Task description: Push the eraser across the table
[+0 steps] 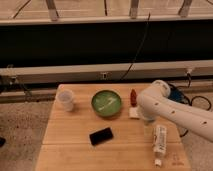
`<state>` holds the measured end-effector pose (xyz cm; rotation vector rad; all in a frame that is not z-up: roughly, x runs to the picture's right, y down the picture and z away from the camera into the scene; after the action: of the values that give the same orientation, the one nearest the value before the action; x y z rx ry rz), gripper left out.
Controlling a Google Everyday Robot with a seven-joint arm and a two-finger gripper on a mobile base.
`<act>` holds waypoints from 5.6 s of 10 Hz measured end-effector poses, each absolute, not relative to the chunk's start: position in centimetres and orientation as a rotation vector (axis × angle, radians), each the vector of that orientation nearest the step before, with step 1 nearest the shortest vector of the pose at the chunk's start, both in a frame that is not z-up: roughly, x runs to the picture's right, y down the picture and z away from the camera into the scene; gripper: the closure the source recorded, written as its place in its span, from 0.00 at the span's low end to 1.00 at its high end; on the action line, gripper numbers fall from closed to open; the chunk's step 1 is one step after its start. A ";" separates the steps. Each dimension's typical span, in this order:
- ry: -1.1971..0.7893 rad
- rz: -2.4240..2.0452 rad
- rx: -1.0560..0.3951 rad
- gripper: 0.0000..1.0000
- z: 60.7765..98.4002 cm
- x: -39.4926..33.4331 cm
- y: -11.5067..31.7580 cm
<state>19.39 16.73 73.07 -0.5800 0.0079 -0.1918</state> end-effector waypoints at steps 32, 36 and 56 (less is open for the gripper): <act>-0.073 -0.346 -0.654 0.96 78.9 6.6 21.6; -0.083 -0.399 -0.664 0.96 79.0 3.3 22.0; -0.113 -0.561 -0.698 0.96 79.7 -3.4 23.7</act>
<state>-3.39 23.68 79.75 -0.6983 -0.1129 -0.5610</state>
